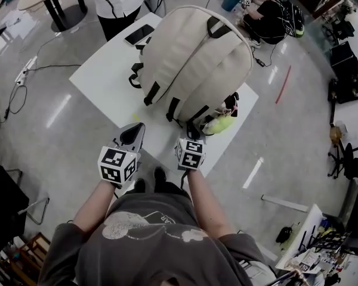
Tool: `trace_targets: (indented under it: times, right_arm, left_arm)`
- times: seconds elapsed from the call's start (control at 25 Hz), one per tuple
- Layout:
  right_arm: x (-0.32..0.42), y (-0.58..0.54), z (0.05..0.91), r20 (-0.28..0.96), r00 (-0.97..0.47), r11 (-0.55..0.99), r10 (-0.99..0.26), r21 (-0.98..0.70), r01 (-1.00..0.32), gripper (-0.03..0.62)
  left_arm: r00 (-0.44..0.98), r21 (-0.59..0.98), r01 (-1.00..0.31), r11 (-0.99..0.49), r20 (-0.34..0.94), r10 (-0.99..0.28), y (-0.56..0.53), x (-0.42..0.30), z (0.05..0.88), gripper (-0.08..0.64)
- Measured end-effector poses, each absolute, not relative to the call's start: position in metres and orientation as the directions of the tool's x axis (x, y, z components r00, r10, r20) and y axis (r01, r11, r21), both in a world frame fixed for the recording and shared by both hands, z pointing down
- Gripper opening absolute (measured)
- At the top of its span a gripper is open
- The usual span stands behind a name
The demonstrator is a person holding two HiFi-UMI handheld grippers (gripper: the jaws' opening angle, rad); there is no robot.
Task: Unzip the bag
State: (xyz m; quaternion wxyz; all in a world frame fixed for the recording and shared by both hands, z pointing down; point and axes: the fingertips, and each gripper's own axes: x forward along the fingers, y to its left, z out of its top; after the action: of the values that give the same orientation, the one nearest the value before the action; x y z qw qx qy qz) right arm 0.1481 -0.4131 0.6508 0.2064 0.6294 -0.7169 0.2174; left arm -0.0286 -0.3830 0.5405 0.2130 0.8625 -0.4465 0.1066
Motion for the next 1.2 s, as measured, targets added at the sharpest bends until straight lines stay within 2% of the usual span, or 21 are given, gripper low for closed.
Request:
trace_targets:
  times: [0.24, 0.52, 0.68, 0.84, 1.04, 1.2]
  right_arm:
    - [0.148, -0.392, 0.707, 0.726, -0.162, 0.072, -0.668, -0.154, -0.985, 0.035]
    - [0.149, -0.387, 0.713, 0.762, -0.152, 0.031, -0.629, -0.171, -0.985, 0.035]
    - [0.147, -0.385, 0.712, 0.761, -0.154, 0.051, -0.630, -0.158, -0.986, 0.037]
    - [0.144, -0.381, 0.708, 0.737, -0.134, 0.167, -0.663, -0.029, -0.986, 0.042]
    - [0.137, -0.365, 0.705, 0.726, -0.184, 0.133, -0.663, -0.128, -0.983, 0.091]
    - [0.140, -0.356, 0.689, 0.697, -0.156, 0.110, -0.699, -0.111, -0.988, 0.122]
  left_arm:
    - [0.583, 0.282, -0.813, -0.510, 0.398, -0.708, -0.379, -0.028, 0.553, 0.006]
    - [0.588, 0.295, -0.809, -0.508, 0.399, -0.704, -0.373, -0.030, 0.558, 0.006]
    - [0.587, 0.297, -0.809, -0.507, 0.396, -0.706, -0.368, -0.033, 0.557, 0.006]
    - [0.587, 0.289, -0.810, -0.511, 0.383, -0.713, -0.365, -0.038, 0.550, 0.005]
    - [0.585, 0.287, -0.811, -0.510, 0.369, -0.723, -0.357, -0.045, 0.543, 0.006]
    - [0.589, 0.288, -0.808, -0.514, 0.367, -0.720, -0.346, -0.049, 0.543, 0.006]
